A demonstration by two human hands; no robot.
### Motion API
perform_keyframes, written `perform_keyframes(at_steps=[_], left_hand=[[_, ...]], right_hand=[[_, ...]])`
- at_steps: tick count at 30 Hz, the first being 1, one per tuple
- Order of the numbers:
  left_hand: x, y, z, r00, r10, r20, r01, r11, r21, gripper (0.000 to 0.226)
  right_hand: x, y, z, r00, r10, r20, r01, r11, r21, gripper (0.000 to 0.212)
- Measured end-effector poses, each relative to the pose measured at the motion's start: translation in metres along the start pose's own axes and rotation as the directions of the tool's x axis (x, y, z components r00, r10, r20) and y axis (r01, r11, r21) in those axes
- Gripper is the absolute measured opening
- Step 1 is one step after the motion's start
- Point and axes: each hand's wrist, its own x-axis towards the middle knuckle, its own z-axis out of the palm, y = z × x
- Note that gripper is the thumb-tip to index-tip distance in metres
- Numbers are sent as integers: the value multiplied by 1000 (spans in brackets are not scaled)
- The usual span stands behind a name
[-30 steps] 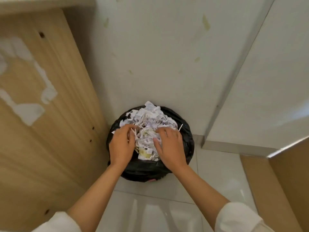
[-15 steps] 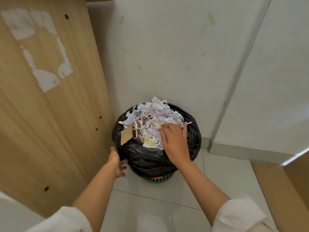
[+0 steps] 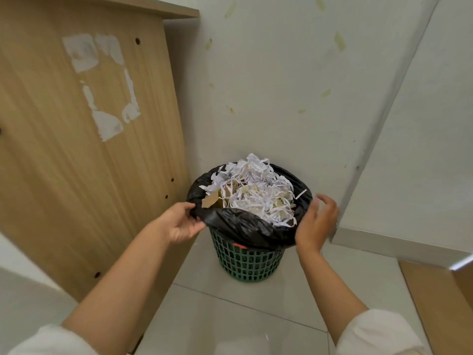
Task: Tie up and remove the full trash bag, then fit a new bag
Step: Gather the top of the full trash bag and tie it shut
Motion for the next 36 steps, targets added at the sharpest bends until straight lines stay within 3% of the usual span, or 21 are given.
perform_keyframes(at_steps=[1, 2, 4, 5, 6, 7, 10, 12, 14, 16, 19, 22, 26, 29, 31, 33, 36], left_hand=[[0, 1, 2, 1000, 6, -11, -6, 1000, -25, 22], [1, 1, 4, 999, 19, -30, -20, 999, -45, 22], [1, 1, 11, 995, 70, -74, -72, 997, -27, 22], [2, -1, 15, 989, 109, -99, -108, 994, 19, 22], [3, -3, 18, 978, 162, -130, -150, 984, 95, 22], [5, -5, 21, 962, 219, -162, -186, 963, 196, 21], [12, -12, 20, 903, 375, -210, -249, 854, 456, 16], [18, -14, 15, 871, 442, -214, -267, 792, 549, 16], [24, -15, 11, 844, 487, -225, -258, 737, 625, 16], [28, -18, 10, 825, 517, -227, -261, 705, 659, 16], [31, -20, 14, 762, 603, -234, -282, 635, 719, 14], [33, -15, 18, 655, 712, -251, -365, 589, 721, 13], [33, -12, 19, 524, 808, -270, -479, 542, 691, 13], [38, -9, 11, 496, 836, -234, -528, 505, 683, 14], [42, -9, 6, 533, 816, -224, -530, 529, 662, 17], [45, -13, 5, 593, 764, -256, -500, 598, 626, 21], [43, -23, 8, 747, 595, -297, -387, 752, 534, 55]], right_hand=[[1, 5, 0, 979, 202, -35, -201, 979, 29, 32], [2, 10, 0, 907, 421, -12, -420, 906, 58, 35], [-4, 16, 0, 592, 761, 265, -792, 611, 14, 45], [-8, 15, -1, 415, 798, 436, -868, 491, -72, 50], [-10, 13, -3, 295, 774, 561, -891, 435, -132, 51], [-10, 11, -5, 256, 747, 614, -898, 419, -134, 48], [2, 12, -4, 329, 769, 549, -904, 425, -54, 35], [12, 16, -4, 353, 776, 524, -906, 423, -17, 32], [24, 13, -3, 425, 756, 497, -889, 451, 74, 29], [36, -2, -8, 579, 700, 419, -809, 555, 191, 7], [48, -38, -11, 809, 496, 316, -581, 757, 298, 7], [44, -67, -12, 937, 235, 260, -309, 903, 299, 21], [41, -84, -19, 974, 94, 204, -146, 956, 256, 27], [38, -78, -20, 980, 24, 196, -68, 973, 219, 34], [32, -64, -17, 978, 70, 195, -81, 996, 46, 51], [26, -46, -15, 948, 245, 205, -216, 964, -156, 68], [16, -13, -7, 843, 453, 289, -384, 885, -265, 90]])
